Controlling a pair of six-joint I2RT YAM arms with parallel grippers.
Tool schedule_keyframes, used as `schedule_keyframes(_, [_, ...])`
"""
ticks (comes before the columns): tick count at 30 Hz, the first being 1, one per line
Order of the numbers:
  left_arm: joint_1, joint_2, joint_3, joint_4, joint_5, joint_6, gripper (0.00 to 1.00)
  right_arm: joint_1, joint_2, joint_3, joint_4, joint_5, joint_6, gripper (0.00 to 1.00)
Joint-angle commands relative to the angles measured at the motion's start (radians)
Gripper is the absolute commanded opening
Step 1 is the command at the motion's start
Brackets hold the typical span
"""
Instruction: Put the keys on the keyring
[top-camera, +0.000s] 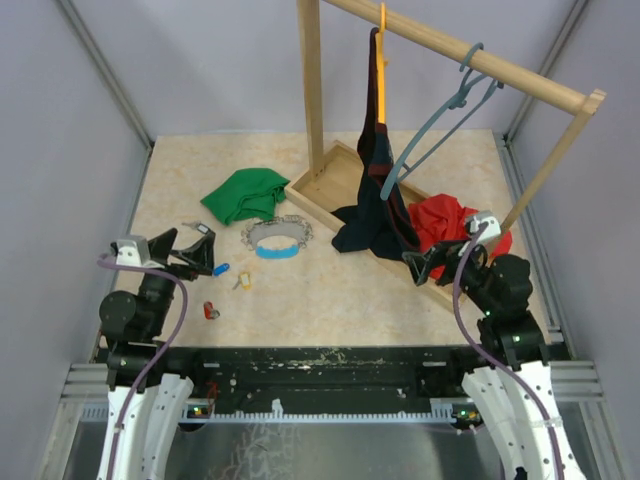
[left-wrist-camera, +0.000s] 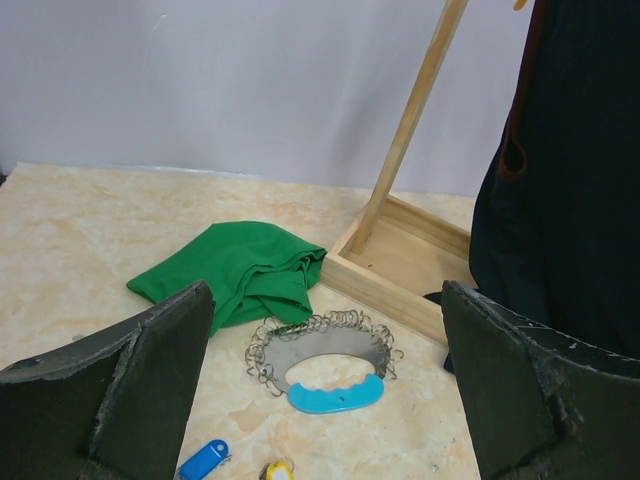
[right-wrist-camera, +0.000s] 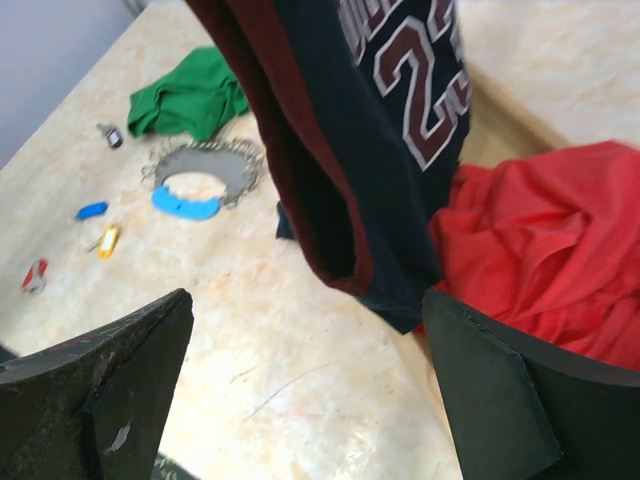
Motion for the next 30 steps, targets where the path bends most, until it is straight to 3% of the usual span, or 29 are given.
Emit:
schedule_keyframes(1, [0.005,0.017,0.038,-0.058,0.016,0.007,1.0,0.01,0.099,-0.005,0.029,-0.138,0.037,0.97])
schedule_keyframes(6, [0.005,0.072,0.049,-0.103,0.065,-0.049,1.0,0.118,0.216,-0.032,0.079,-0.1,0.058,0.97])
schedule_keyframes(13, [0.007,0.227,0.09,-0.155,0.189,-0.021,1.0,0.533,0.484,-0.029,0.192,0.202,0.046,0.98])
schedule_keyframes(20, [0.052,0.271,0.071,-0.152,0.285,-0.024,1.0,0.657,0.783,-0.011,0.372,0.233,0.035,0.98])
schedule_keyframes(30, [0.067,0.261,0.063,-0.149,0.302,-0.026,1.0,0.65,1.086,0.093,0.439,0.37,-0.022,0.99])
